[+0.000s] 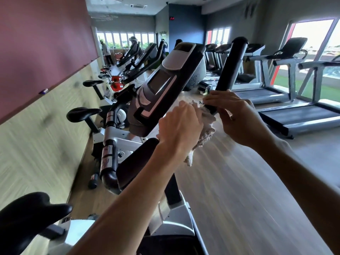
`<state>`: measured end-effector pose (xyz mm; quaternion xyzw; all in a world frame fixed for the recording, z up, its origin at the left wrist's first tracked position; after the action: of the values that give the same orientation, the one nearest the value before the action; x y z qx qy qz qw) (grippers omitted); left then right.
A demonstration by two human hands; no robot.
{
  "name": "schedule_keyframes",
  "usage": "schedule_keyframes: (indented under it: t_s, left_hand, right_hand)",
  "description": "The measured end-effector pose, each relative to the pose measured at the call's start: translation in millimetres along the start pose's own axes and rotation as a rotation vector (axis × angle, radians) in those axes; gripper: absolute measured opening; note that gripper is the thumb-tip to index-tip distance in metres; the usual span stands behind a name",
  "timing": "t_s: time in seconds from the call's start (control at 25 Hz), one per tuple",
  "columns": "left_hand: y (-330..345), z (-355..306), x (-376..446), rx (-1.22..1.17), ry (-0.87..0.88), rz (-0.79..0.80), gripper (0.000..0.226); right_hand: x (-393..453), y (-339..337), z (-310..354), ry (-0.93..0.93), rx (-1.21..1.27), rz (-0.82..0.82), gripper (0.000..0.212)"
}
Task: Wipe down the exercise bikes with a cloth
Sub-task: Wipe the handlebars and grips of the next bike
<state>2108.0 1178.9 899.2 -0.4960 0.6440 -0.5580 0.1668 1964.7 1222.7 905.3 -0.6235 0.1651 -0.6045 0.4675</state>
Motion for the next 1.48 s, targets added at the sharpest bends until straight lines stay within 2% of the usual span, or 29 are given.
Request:
schedule_keyframes:
  t_s: [0.2, 0.32, 0.44, 0.52, 0.76, 0.96, 1.08, 1.32, 1.48]
  left_hand:
    - [-52, 16, 5, -0.092, 0.12, -0.154, 0.041]
    - [-68, 52, -8, -0.059, 0.079, -0.092, 0.043]
    - [-40, 72, -34, -0.133, 0.016, 0.054, 0.048]
    - [-20, 69, -51, -0.219, 0.054, 0.106, 0.053]
    - [-7, 74, -69, -0.266, 0.203, 0.132, 0.059]
    - [-5, 91, -99, -0.264, 0.322, 0.132, 0.059]
    - [4, 106, -111, -0.232, 0.306, 0.215, 0.066]
    - [-5, 74, -64, -0.219, 0.276, 0.191, 0.052]
    - [-1, 104, -98, -0.266, 0.299, 0.151, 0.063]
  right_hand:
    - [-1, 1, 3, -0.009, 0.032, 0.071, 0.035]
    - [-1, 13, 14, 0.066, 0.062, 0.151, 0.035]
    - [0, 35, 35, 0.074, 0.056, 0.162, 0.032]
    - [0, 46, 41, 0.076, 0.026, 0.135, 0.035]
    - [0, 58, 53, 0.249, -0.035, 0.072, 0.036]
    - [-17, 60, 68, 0.31, -0.081, 0.141, 0.041]
    - [-32, 59, 73, 0.37, -0.101, 0.213, 0.049]
    - [-29, 56, 82, 0.43, -0.124, 0.28, 0.057]
    - [-31, 56, 85, 0.418, -0.158, 0.297, 0.064]
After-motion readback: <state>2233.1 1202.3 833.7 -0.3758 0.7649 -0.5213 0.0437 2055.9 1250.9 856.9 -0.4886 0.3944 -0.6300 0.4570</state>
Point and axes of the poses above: each hand's wrist, its own x-axis towards the middle knuckle, its own y-axis out of the palm, z = x × y, the point moved 6 cm from there along x, towards the middle knuckle, and after that the axes turned 15 degrees about z, right-handed, at the moved point
